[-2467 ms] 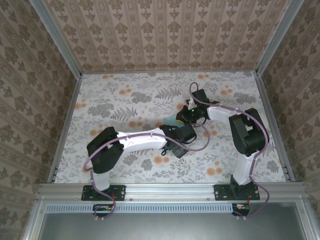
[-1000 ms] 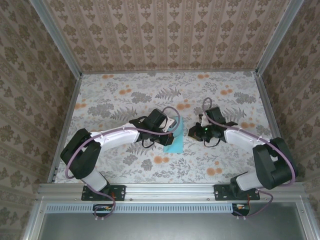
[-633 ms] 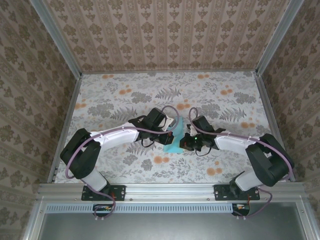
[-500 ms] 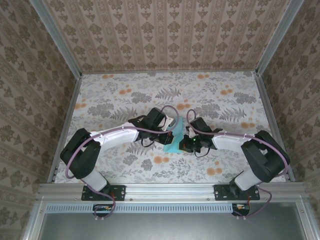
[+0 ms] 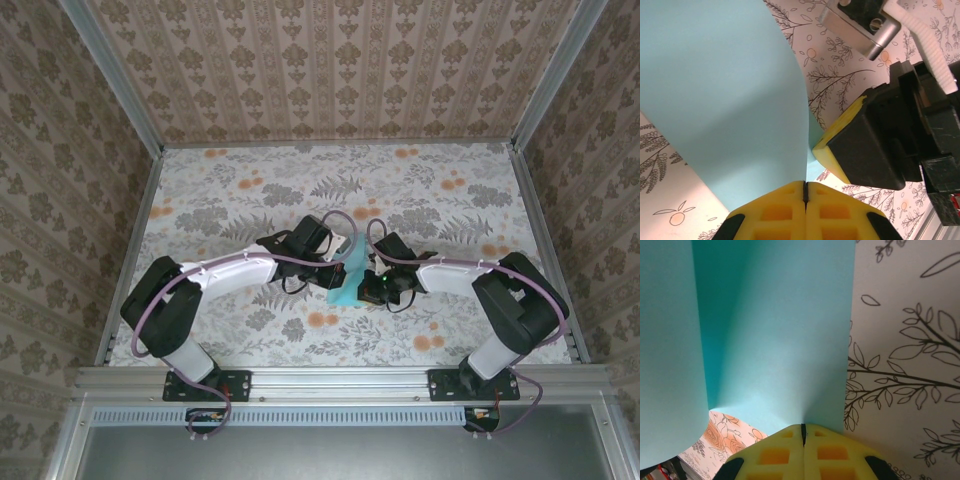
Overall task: Fold a paper plane with a square sheet of paper (fold left side to right side)
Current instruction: Fold the triangle a second time at the center of the table.
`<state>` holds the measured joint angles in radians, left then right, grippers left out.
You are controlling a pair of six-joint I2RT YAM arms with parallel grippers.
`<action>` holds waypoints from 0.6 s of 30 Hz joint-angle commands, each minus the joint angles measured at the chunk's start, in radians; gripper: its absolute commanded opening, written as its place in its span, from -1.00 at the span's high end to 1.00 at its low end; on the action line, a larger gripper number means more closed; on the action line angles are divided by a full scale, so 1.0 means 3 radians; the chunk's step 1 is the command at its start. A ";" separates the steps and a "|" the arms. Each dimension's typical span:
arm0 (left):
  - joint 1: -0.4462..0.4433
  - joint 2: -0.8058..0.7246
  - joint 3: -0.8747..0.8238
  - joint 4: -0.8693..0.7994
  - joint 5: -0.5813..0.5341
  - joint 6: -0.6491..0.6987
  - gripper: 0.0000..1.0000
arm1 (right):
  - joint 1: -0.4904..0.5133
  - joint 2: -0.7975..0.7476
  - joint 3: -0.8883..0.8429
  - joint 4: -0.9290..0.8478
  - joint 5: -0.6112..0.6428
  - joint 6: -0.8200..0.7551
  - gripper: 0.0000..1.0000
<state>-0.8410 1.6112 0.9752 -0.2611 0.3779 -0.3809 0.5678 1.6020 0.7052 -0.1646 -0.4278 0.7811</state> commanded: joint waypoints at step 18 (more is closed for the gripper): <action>0.0180 0.0421 0.0066 0.0104 -0.0007 0.0170 0.95 | 0.0014 0.0168 0.0012 -0.0390 0.0112 -0.0113 1.00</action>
<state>-0.7959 1.7176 0.9756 -0.2359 0.3779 -0.3622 0.5674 1.6123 0.7193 -0.1844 -0.4290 0.7616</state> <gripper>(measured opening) 0.048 0.046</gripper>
